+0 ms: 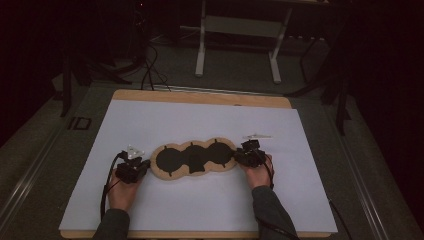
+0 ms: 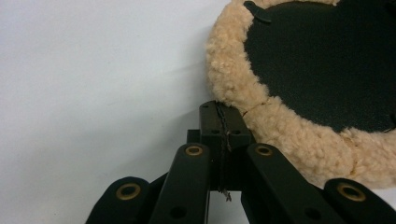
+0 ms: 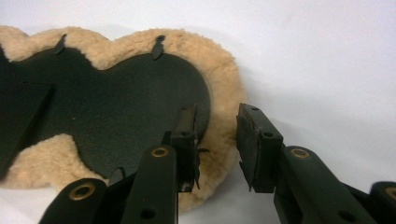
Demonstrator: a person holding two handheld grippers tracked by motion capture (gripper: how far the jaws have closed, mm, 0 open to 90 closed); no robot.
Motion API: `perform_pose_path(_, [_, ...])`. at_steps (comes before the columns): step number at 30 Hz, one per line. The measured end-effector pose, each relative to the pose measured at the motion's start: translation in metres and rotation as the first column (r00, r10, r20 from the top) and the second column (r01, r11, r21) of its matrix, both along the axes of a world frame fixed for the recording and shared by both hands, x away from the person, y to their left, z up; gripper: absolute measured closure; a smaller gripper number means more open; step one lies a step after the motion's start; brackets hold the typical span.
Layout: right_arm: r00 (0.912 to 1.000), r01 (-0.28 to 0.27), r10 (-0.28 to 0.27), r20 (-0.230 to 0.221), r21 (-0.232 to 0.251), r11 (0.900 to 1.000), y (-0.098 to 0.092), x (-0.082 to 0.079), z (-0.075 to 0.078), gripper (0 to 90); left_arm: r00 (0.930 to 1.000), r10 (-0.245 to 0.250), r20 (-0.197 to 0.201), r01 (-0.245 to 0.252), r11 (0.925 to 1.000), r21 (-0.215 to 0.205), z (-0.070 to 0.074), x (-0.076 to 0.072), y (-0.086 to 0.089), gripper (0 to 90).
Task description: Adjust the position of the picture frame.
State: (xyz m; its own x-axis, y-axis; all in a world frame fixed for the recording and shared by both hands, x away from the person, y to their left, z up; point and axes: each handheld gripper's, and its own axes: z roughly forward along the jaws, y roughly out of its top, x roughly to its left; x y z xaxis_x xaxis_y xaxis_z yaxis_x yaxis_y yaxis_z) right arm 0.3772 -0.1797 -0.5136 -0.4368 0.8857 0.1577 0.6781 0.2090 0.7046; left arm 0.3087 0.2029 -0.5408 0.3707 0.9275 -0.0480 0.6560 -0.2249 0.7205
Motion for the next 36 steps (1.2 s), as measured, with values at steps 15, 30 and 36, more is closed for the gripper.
perform_pose_path(15, [0.9978, 0.032, -0.028, -0.061, 0.065, 0.997, -0.01, 0.001, -0.005, 75.2, 0.9999, 0.001, -0.014, -0.001, 0.9997, -0.023, 0.0, 0.002, -0.002, 90.0])
perform_pose_path(30, [0.9955, 0.061, -0.054, -0.078, 0.091, 0.994, -0.028, -0.018, -0.005, 74.9, 0.9997, -0.018, -0.014, 0.018, 0.9994, 0.029, 0.003, 0.007, -0.019, 90.0])
perform_pose_path(36, [0.9956, 0.063, -0.057, -0.075, 0.09, 0.994, -0.033, -0.024, -0.005, 74.7, 0.9996, -0.024, -0.012, 0.024, 0.9994, 0.023, 0.002, 0.008, -0.023, 90.0])
